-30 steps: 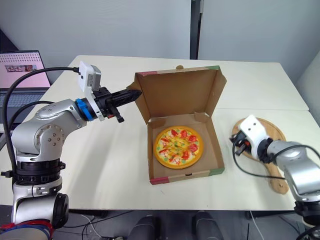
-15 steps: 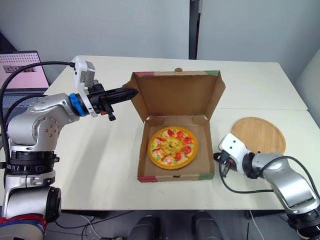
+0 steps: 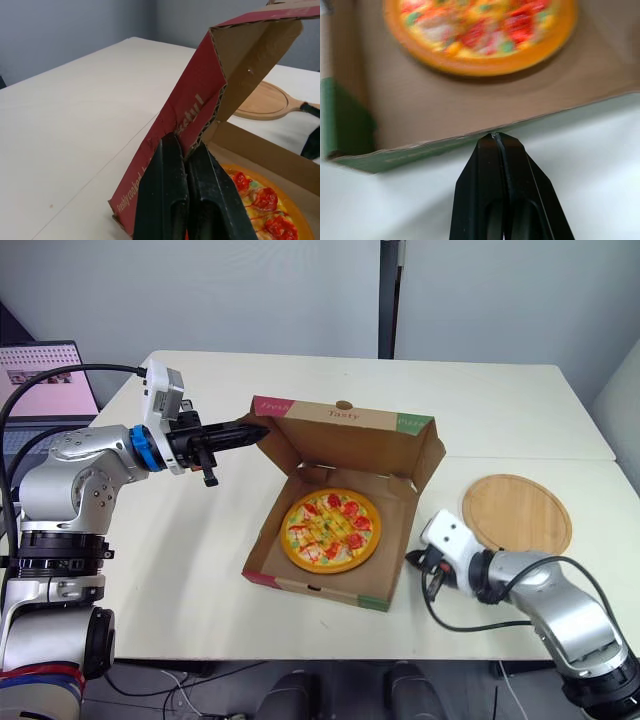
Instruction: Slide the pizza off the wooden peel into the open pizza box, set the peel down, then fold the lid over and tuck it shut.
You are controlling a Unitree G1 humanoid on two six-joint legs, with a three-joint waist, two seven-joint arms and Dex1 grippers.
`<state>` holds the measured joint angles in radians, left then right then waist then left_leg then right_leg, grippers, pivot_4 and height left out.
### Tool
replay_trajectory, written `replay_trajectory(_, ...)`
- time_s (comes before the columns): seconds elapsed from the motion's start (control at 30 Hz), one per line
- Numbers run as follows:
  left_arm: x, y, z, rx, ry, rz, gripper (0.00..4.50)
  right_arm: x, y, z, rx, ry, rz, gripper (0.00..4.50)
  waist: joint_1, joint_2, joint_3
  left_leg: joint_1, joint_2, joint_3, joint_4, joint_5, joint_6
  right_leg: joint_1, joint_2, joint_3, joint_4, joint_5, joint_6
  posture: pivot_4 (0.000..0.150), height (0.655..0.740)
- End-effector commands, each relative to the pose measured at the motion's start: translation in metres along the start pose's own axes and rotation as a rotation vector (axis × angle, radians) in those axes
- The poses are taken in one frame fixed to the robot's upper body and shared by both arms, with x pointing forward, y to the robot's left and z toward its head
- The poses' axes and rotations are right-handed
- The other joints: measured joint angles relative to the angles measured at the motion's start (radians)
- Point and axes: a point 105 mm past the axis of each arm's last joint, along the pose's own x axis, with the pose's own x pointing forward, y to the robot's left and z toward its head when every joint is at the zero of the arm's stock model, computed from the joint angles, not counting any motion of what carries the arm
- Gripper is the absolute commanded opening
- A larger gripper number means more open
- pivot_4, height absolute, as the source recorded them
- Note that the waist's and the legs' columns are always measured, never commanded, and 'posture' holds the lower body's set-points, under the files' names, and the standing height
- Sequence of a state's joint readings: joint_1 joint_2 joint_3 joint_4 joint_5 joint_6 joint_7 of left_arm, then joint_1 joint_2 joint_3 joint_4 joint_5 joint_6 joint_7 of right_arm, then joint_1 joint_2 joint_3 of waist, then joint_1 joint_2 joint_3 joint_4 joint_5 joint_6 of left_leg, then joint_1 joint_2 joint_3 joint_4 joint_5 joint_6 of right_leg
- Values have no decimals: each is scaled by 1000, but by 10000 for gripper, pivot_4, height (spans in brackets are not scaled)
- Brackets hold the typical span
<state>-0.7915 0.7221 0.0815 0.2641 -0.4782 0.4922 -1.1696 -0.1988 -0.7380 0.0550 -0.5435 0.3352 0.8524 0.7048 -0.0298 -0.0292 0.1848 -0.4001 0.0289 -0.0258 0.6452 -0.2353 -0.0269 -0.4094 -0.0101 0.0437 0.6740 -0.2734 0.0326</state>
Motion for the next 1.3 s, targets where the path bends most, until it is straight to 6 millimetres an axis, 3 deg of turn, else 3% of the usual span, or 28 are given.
replay_trajectory(0.03, -2, 0, 15, 56, -26, -2, 0, -17, -32, 27, -4, -124, -144, 9213, 0, 0, 0, 0, 0, 0, 0, 0, 0, 0, 0, 0, 0, 0, 0, 1500, 7325)
replay_trajectory(0.3, -2, 3, 15, 58, -25, 12, 0, -28, -52, 60, 25, -276, -253, 37482, 0, 0, 0, 0, 0, 0, 0, 0, 0, 0, 0, 0, 0, 0, 0, 1500, 7325)
replay_trajectory(0.5, 0, 3, 15, 60, -28, 14, 0, -24, -47, 88, 72, -368, -243, 37482, -3, 0, 0, 0, 0, 0, 0, 0, 0, 0, 0, 0, 2, 3, -5, 1500, 7325)
replay_trajectory(0.63, 0, 3, 15, 62, -32, 17, 0, -23, -39, 96, 91, -369, -203, 37482, -1, 0, 0, 0, 0, 0, 0, 0, 0, 0, 0, 0, 2, 3, -5, 1500, 7325)
replay_trajectory(0.73, 1, 3, 16, 60, -38, 22, 0, -21, -40, 99, 112, -359, -209, 31208, -1, 0, 0, 0, 0, 0, 0, 0, 0, 0, 0, 0, 1, 3, -5, 1500, 7325)
replay_trajectory(1.03, 5, -6, 21, 64, -55, 22, 0, -21, -49, 110, 155, -295, -266, 927, -1, 0, 0, 0, 0, 0, 0, 0, 0, -1, 0, 0, 2, 3, -5, 1500, 7325)
replay_trajectory(1.3, 12, -15, 21, 50, -53, 19, 0, -18, -50, 129, 212, -310, -271, 263, -2, 0, 0, 0, 0, 0, 0, 0, 0, -1, 0, 0, 3, 3, -5, 1500, 7325)
